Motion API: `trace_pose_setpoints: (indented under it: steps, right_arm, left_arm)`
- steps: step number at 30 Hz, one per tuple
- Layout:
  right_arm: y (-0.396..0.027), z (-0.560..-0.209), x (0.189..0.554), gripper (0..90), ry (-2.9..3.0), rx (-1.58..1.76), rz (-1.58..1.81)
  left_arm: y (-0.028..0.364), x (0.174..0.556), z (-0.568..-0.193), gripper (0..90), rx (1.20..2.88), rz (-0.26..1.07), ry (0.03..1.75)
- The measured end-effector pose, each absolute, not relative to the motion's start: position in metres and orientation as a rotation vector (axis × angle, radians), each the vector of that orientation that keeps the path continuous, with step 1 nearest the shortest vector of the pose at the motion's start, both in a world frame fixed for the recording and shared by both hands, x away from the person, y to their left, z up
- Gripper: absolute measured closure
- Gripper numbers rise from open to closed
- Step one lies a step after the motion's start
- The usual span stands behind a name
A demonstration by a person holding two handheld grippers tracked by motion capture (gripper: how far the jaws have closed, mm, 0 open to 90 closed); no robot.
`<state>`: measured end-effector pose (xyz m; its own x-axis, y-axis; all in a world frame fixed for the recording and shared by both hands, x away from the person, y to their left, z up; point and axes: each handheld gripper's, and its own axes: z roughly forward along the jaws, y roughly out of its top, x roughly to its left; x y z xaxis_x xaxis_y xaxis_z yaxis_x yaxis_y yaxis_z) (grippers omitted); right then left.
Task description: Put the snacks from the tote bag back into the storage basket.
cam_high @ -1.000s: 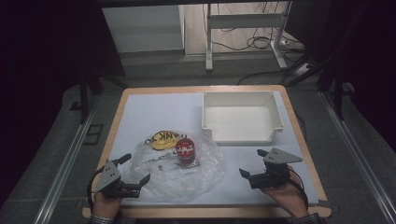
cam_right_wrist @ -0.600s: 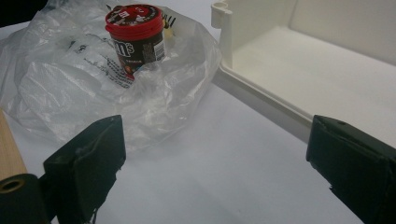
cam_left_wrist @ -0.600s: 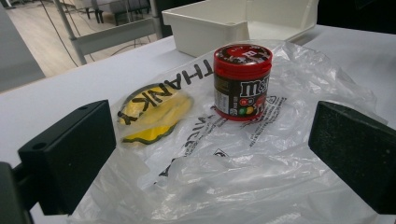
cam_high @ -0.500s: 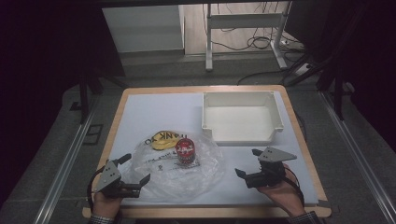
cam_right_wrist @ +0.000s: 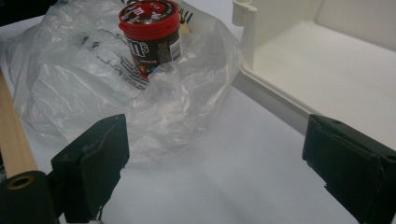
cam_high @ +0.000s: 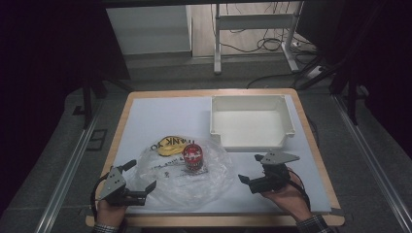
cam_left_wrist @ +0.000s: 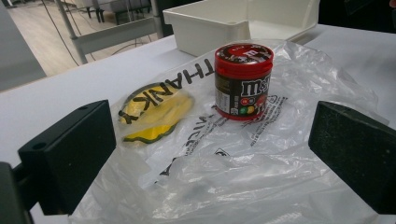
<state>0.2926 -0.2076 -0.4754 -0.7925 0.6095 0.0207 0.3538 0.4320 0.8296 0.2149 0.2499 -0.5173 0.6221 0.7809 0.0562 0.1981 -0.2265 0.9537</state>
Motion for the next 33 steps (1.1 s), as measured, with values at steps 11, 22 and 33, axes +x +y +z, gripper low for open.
trace_pose_setpoints:
  steps: [11,22,33]
  right_arm:
    - [-0.193,-0.476,0.3,7.7,2.468,0.81,1.278]
    - [-0.177,-0.479,0.308,9.3,2.494,0.772,1.235]
    - [-0.16,-0.482,0.314,11.7,2.517,0.728,1.208]
  left_arm:
    - [0.25,0.215,-0.517,0.8,1.752,0.668,0.801]
    - [0.25,0.214,-0.517,0.8,1.752,0.671,0.801]
    - [0.25,0.214,-0.517,0.8,1.748,0.674,0.801]
